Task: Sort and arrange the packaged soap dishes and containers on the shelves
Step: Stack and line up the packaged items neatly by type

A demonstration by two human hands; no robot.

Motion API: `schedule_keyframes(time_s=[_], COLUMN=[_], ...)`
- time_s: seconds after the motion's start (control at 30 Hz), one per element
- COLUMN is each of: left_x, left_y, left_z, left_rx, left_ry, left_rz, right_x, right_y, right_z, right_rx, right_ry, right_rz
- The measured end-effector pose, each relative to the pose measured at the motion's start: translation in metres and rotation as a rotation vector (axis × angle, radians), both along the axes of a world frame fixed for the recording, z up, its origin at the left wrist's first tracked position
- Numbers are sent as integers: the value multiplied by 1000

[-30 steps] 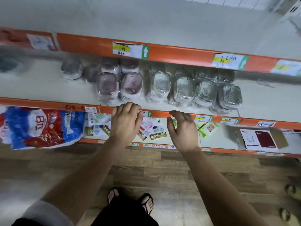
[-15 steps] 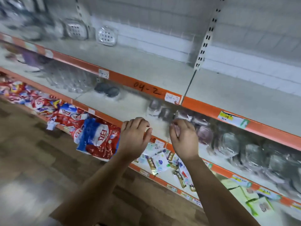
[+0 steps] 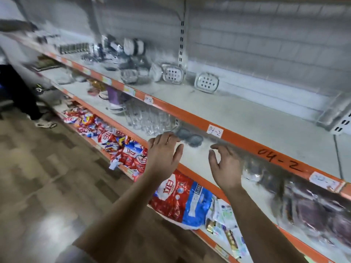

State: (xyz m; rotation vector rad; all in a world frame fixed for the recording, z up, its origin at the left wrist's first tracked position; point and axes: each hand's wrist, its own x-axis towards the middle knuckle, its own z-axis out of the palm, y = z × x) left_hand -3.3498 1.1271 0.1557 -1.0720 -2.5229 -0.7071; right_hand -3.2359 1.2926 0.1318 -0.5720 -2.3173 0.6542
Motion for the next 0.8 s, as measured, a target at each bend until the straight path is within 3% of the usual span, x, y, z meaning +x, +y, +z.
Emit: schedule_keyframes(time_s=[0.57, 0.8], left_x=[-275, -374], left_y=[-24, -33], left_z=[9, 10], left_rx=[-69, -82], left_ry=[61, 37], left_rz=[114, 139], right_x=[-300, -398], right_y=[1, -1], right_z=[29, 30], right_rx=[-19, -2], right_ry=[126, 81], right_rz=[131, 171])
